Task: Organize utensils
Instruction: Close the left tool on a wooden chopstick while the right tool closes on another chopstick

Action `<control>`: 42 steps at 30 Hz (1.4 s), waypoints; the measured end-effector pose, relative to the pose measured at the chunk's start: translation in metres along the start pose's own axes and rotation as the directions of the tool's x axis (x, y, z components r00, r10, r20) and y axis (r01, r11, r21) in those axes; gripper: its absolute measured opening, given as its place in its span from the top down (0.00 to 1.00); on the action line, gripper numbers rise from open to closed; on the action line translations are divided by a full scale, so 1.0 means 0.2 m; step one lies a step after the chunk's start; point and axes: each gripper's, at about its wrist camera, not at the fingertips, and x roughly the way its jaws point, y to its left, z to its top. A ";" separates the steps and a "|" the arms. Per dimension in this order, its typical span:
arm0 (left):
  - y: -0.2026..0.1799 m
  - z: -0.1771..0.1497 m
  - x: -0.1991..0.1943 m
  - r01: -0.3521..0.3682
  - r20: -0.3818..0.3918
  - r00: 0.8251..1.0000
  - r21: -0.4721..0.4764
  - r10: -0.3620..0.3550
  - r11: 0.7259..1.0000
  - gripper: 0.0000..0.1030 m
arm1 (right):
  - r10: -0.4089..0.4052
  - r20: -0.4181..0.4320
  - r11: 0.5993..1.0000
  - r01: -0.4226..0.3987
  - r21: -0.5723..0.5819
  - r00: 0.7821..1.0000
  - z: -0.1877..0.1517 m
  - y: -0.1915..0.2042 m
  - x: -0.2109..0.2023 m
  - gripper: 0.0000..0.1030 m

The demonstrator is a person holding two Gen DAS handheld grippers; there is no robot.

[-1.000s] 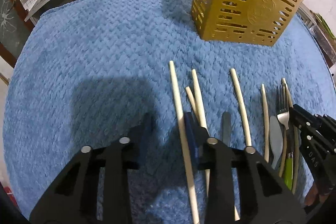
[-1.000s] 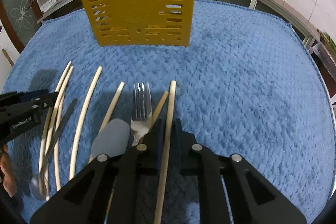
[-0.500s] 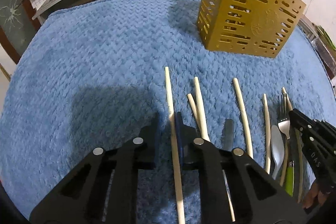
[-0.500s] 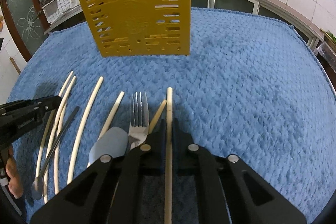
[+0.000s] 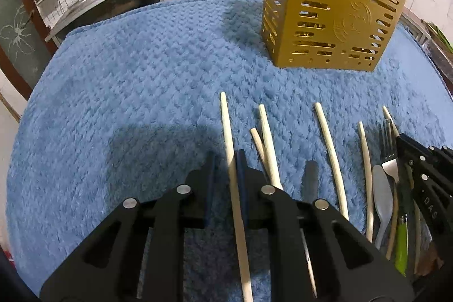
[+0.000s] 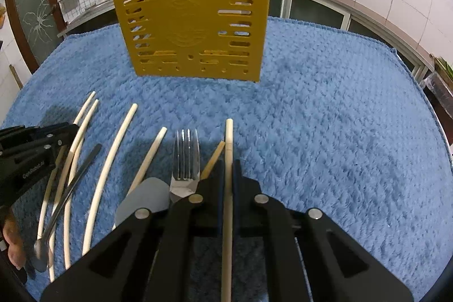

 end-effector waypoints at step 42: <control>0.08 0.02 0.01 0.094 0.003 0.996 -0.033 -0.094 0.995 1.00 | 0.089 0.043 0.991 -0.093 0.098 0.995 -0.05 -0.18 -0.02 0.94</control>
